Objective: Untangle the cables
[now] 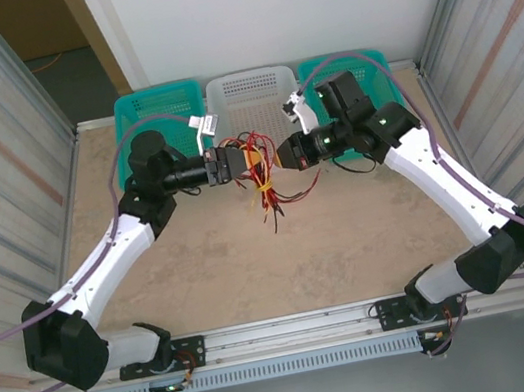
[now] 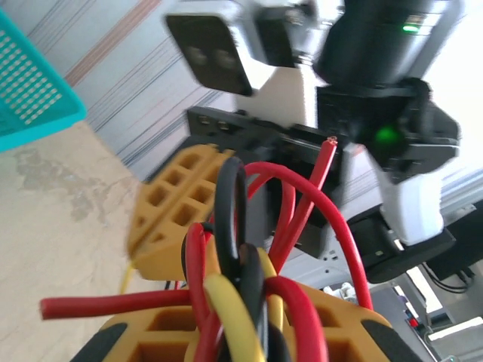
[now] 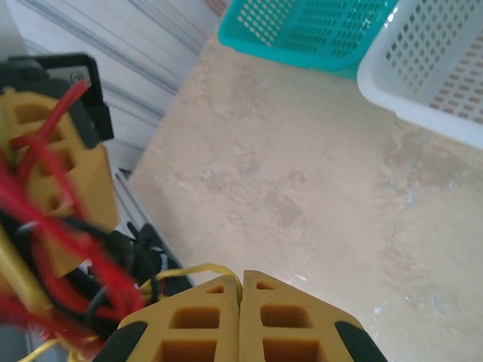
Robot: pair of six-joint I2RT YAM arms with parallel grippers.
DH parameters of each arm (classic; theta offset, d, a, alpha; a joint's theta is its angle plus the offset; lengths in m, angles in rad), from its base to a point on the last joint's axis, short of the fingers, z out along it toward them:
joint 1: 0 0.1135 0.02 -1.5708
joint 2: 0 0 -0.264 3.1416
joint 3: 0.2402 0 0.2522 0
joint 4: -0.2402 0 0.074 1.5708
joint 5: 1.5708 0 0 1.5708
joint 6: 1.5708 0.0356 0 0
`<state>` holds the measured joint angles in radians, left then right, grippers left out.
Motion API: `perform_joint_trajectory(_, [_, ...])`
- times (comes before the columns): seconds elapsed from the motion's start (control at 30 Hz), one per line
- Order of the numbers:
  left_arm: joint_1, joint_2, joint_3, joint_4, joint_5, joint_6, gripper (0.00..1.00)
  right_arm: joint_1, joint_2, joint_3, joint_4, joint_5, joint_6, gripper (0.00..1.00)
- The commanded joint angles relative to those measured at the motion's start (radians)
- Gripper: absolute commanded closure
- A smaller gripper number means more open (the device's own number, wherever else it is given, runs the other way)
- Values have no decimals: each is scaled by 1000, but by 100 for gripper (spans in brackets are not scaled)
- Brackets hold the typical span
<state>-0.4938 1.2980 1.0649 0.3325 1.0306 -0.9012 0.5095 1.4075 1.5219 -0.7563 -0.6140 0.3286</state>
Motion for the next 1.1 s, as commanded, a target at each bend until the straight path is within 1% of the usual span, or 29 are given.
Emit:
perform_joint_trajectory(0.0, [-43, 1, 64, 215, 128, -160, 100, -63, 7, -57, 183, -114, 15, 100])
perform_joint_trajectory(0.03, [-47, 7, 71, 268, 126, -205, 100, -73, 4, -74, 220, -146, 32, 100])
perform_joint_trajectory(0.1, [-49, 31, 93, 429, 109, -330, 100, -87, -1, -129, 323, -214, 85, 100])
perform_joint_trajectory(0.2, [-49, 74, 144, 632, 73, -493, 100, -88, -4, -182, 415, -270, 137, 100])
perform_joint_trajectory(0.3, [-43, 113, 188, 780, -4, -606, 100, -88, -19, -248, 505, -292, 191, 100])
perform_joint_trajectory(0.37, [-31, 124, 211, 833, -69, -637, 100, -88, -41, -302, 577, -297, 238, 100])
perform_joint_trajectory(0.43, [-7, 107, 203, 821, -164, -600, 100, -82, -73, -361, 664, -289, 300, 100])
perform_joint_trajectory(0.5, [10, 68, 171, 761, -282, -509, 100, -61, -121, -441, 770, -258, 376, 100])
perform_joint_trajectory(0.57, [13, 34, 151, 692, -369, -402, 100, -29, -164, -500, 835, -211, 425, 100])
perform_joint_trajectory(0.63, [-4, 18, 132, 661, -461, -334, 100, 14, -204, -535, 856, -151, 440, 100])
perform_joint_trajectory(0.73, [-32, 28, 105, 684, -599, -299, 100, 75, -248, -584, 936, -69, 495, 100])
perform_joint_trajectory(0.8, [-46, 25, 83, 667, -682, -264, 100, 106, -266, -604, 979, -7, 534, 100])
perform_joint_trajectory(0.9, [-52, -12, 47, 545, -803, -158, 100, 157, -319, -591, 957, 88, 543, 100])
perform_joint_trajectory(0.97, [-55, -59, 43, 338, -898, -44, 100, 201, -371, -571, 921, 166, 523, 100])
perform_joint_trajectory(1.0, [-58, -78, 35, 270, -943, 4, 100, 217, -389, -554, 889, 196, 511, 100])
perform_joint_trajectory(1.07, [-53, -107, 1, 201, -998, 86, 100, 245, -428, -504, 783, 272, 469, 100])
